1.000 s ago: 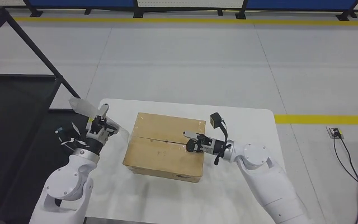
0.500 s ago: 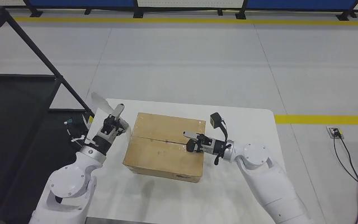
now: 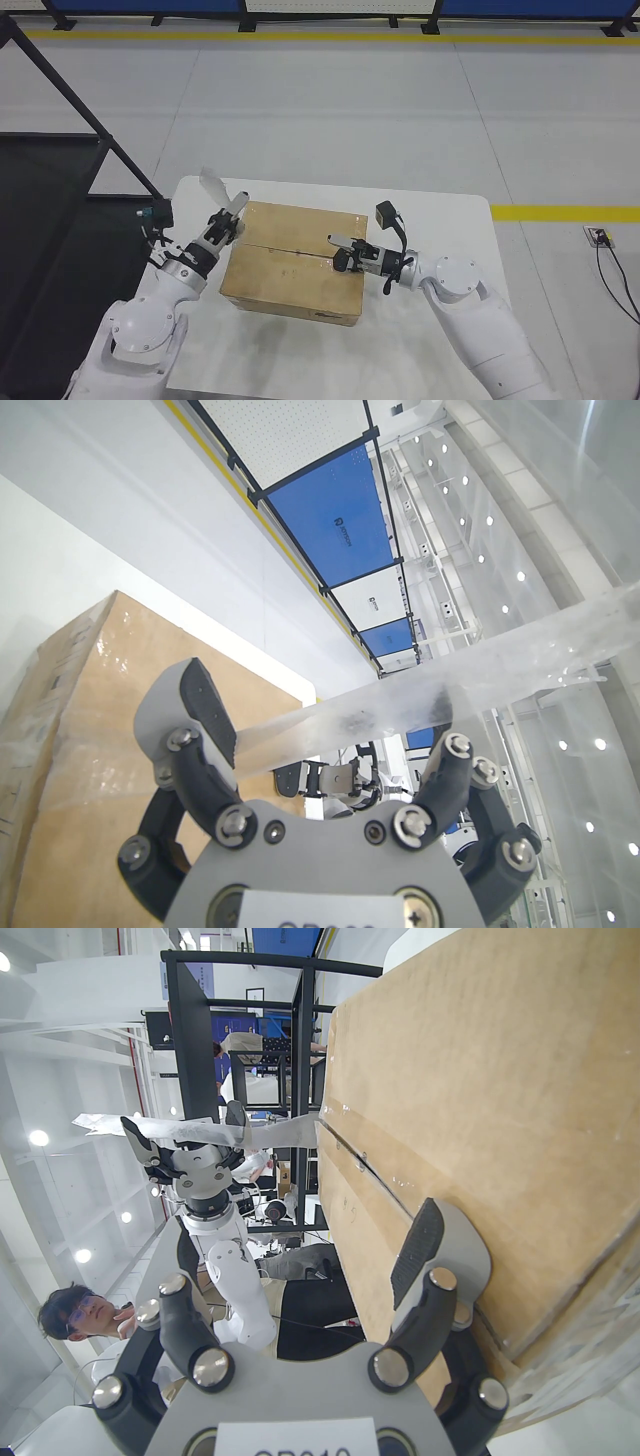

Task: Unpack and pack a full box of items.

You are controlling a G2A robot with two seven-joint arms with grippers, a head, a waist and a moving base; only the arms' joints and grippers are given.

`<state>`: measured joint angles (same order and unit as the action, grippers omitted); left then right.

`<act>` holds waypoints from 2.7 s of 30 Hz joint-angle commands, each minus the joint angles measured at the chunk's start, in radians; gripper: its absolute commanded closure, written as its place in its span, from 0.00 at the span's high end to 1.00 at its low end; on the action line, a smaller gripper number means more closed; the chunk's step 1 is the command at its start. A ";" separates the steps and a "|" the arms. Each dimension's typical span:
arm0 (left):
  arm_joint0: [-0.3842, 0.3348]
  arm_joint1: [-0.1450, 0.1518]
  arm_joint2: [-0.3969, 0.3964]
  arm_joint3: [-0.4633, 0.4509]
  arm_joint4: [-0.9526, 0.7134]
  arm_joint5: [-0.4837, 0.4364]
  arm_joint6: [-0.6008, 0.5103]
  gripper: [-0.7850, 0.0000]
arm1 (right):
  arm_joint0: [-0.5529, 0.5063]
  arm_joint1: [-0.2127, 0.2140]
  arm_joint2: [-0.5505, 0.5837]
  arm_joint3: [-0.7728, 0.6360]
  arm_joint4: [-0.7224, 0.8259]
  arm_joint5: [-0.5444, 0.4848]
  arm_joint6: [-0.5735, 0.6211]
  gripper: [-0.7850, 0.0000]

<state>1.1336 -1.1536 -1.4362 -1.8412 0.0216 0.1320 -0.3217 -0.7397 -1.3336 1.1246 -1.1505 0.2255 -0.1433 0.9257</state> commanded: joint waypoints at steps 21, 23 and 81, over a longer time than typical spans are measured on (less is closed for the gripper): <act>-0.034 -0.007 0.098 0.035 0.106 -0.016 -0.066 1.00 | -0.044 0.006 0.020 -0.053 0.001 -0.030 -0.045 1.00; -0.038 -0.008 0.104 0.040 0.113 -0.014 -0.071 1.00 | -0.063 0.010 0.029 -0.074 0.001 -0.036 -0.051 1.00; -0.092 -0.035 0.195 0.185 0.186 -0.054 -0.103 1.00 | -0.191 0.046 0.060 -0.405 -0.278 -0.116 -0.280 1.00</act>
<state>1.0407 -1.1879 -1.2425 -1.6552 0.2036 0.0772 -0.4235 -0.9301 -1.2878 1.1843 -1.5583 -0.0770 -0.2323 0.6437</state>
